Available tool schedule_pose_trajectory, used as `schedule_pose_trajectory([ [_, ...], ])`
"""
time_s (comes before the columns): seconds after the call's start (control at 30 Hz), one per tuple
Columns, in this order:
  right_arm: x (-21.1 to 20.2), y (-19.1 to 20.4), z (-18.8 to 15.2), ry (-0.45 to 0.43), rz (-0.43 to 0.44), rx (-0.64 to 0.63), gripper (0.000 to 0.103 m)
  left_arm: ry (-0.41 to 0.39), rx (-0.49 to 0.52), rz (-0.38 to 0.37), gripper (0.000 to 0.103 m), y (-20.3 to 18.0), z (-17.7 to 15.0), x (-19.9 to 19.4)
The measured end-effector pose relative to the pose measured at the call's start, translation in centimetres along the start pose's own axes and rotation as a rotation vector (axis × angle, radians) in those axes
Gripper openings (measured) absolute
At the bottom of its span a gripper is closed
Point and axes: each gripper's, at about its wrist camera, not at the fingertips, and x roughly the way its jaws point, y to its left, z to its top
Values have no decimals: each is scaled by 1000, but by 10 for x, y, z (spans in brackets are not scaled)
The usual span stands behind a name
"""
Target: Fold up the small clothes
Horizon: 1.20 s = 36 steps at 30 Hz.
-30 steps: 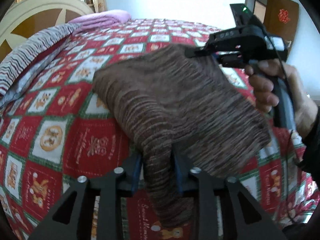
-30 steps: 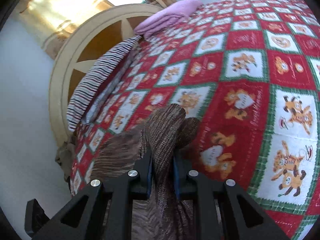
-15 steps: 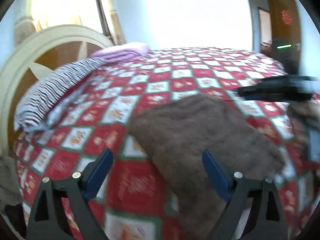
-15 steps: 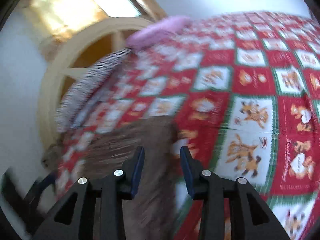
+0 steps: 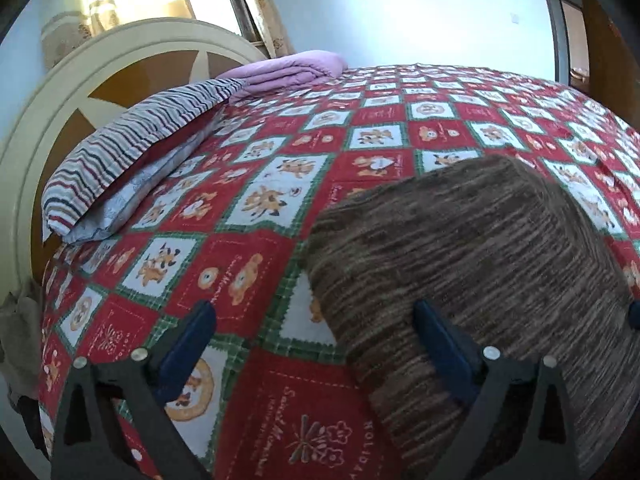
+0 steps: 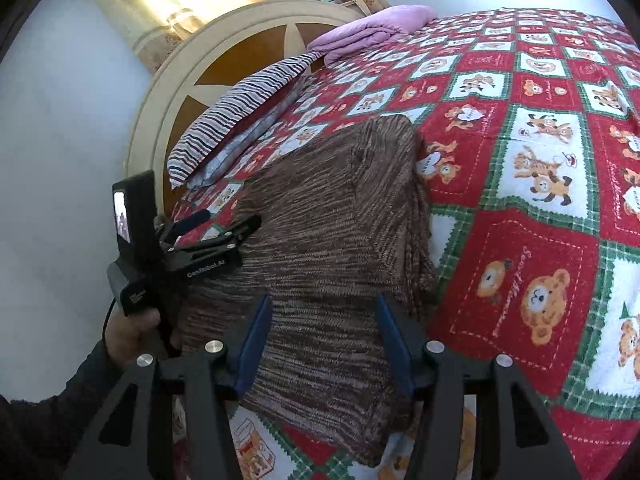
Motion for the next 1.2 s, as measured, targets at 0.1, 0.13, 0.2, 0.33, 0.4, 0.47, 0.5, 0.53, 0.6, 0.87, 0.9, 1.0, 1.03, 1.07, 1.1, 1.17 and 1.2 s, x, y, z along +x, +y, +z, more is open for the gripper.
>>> schedule_pose_trajectory([
  [0.1,-13,10,-7,-28,-54,19,55,12,-30,-10,102,6,-2,-11],
  [0.13,-23,15,-12,-47,-84,12,55,5,-46,-29,102,10,-4,-20],
  [0.2,-41,31,-19,-99,-168,-32,57,-23,-55,-56,102,13,-9,-42],
  [0.33,-72,68,-28,-202,-313,-127,58,-92,-50,-102,102,16,-15,-88],
  [0.4,-88,87,-31,-267,-357,-160,58,-121,-60,-122,103,18,-13,-105],
  [0.47,-99,102,-30,-319,-378,-183,59,-150,-80,-151,103,19,-8,-120],
  [0.5,-105,110,-30,-346,-385,-197,62,-166,-87,-169,103,19,-7,-128],
  [0.53,-110,115,-30,-365,-387,-206,63,-177,-87,-181,103,19,-6,-134],
  [0.6,-117,123,-32,-393,-392,-220,65,-196,-79,-186,103,18,-4,-142],
  [0.87,-128,130,-34,-411,-407,-198,65,-223,-80,-196,103,16,-4,-154],
  [0.9,-129,129,-35,-412,-407,-194,65,-224,-79,-198,103,16,-4,-154],
  [1.0,-130,126,-36,-412,-408,-184,65,-221,-77,-197,103,16,-4,-155],
  [1.03,-130,125,-37,-411,-410,-179,65,-221,-75,-197,103,14,-5,-157],
  [1.07,-130,125,-38,-411,-410,-175,65,-222,-73,-198,103,13,-5,-157],
  [1.1,-130,124,-38,-410,-410,-170,65,-222,-70,-198,103,11,-5,-158],
  [1.17,-130,122,-39,-408,-410,-164,65,-222,-64,-196,103,9,-6,-159],
  [1.2,-130,122,-39,-407,-412,-161,65,-221,-63,-198,103,8,-6,-160],
])
